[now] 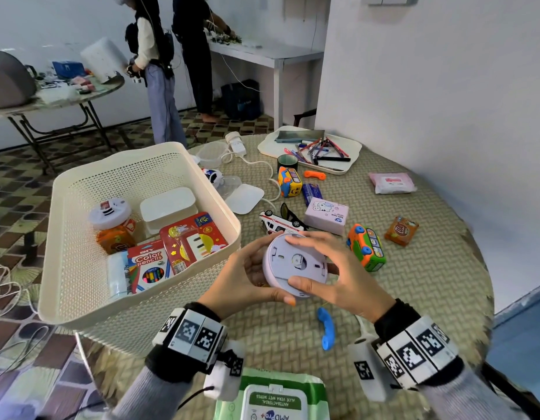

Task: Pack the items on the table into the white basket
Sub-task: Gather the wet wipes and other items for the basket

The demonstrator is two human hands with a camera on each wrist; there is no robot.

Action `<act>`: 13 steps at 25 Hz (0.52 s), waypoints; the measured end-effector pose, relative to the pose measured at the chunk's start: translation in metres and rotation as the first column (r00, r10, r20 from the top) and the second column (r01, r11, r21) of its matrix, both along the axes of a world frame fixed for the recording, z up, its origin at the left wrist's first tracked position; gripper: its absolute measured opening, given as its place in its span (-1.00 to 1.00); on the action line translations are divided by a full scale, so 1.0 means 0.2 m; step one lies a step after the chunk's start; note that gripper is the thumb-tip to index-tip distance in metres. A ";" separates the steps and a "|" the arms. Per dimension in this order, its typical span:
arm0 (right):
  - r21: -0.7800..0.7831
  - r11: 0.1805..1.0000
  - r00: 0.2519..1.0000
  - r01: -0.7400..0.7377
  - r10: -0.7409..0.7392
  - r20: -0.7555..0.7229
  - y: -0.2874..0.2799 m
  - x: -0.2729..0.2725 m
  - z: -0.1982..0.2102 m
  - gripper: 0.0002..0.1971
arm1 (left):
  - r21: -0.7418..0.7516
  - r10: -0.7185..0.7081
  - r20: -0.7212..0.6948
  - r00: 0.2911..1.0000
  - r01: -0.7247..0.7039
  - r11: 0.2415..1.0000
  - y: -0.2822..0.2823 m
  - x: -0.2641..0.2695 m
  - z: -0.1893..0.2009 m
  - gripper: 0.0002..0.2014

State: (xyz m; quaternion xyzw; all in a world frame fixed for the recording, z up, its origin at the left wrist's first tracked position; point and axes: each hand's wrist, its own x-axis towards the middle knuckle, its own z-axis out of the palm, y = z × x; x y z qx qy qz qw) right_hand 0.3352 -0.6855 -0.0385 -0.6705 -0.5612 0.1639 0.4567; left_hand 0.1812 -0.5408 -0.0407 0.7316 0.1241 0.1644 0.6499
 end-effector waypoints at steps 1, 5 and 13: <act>0.021 1.000 1.000 0.014 -0.014 -0.013 0.00 -0.01 0.00 -0.38 | 0.003 -0.006 -0.001 1.000 0.006 1.000 0.00 0.00 0.00 -0.08; 0.006 1.000 0.997 0.029 -0.029 -0.068 0.01 -0.01 0.00 -0.40 | 0.031 -0.035 -0.035 0.999 0.036 0.999 0.01 0.00 0.00 -0.02; 0.104 0.992 0.997 0.071 -0.068 -0.033 0.01 0.00 -0.02 -0.39 | 0.045 -0.008 -0.023 1.000 0.009 0.999 0.01 0.00 -0.02 -0.02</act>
